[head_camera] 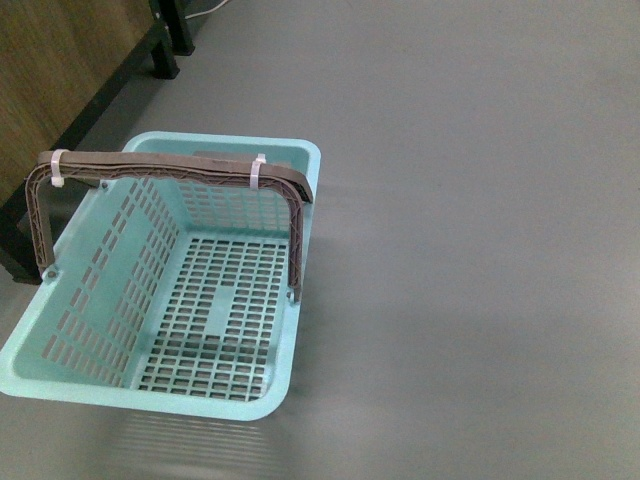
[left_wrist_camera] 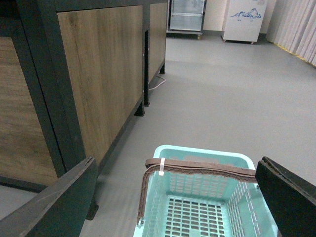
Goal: Pick lemon and mango into basket
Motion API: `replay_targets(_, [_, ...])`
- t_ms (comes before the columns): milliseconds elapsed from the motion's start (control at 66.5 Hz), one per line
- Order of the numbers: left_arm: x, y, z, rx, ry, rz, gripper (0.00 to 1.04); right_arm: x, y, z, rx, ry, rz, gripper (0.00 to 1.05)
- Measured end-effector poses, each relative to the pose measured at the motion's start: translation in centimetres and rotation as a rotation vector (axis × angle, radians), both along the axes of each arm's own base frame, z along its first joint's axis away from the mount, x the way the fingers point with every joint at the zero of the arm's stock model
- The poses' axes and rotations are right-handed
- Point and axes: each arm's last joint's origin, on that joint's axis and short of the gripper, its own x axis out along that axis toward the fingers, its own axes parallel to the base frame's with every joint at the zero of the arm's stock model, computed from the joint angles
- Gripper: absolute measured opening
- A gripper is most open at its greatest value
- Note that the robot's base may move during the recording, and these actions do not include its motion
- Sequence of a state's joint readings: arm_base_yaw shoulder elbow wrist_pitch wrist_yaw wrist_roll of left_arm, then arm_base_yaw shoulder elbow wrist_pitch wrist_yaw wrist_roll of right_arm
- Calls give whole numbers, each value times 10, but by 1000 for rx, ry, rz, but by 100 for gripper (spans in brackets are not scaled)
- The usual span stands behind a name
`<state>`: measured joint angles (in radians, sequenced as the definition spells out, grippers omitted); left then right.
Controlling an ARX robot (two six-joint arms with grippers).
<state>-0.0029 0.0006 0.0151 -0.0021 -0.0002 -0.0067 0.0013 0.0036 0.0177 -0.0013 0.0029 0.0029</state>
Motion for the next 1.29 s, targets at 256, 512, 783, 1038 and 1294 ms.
replay_targets(256, [0, 0, 0, 0, 0, 0, 98, 0, 0, 0, 0, 0, 0, 96])
replay_targets(512, [12, 1, 4, -210, 382, 344, 98, 0, 0, 0, 0, 0, 3, 96])
replay_targets(783, [101, 0, 9, -841, 397, 308, 98, 0, 0, 0, 0, 0, 3, 96])
replay_targets(1038, [194, -42, -56, -1118, 569, 281, 98, 0, 0, 0, 0, 0, 3, 96])
replay_targets(1294, [257, -76, -113, -1135, 726, 338, 98, 0, 0, 0, 0, 0, 3, 96])
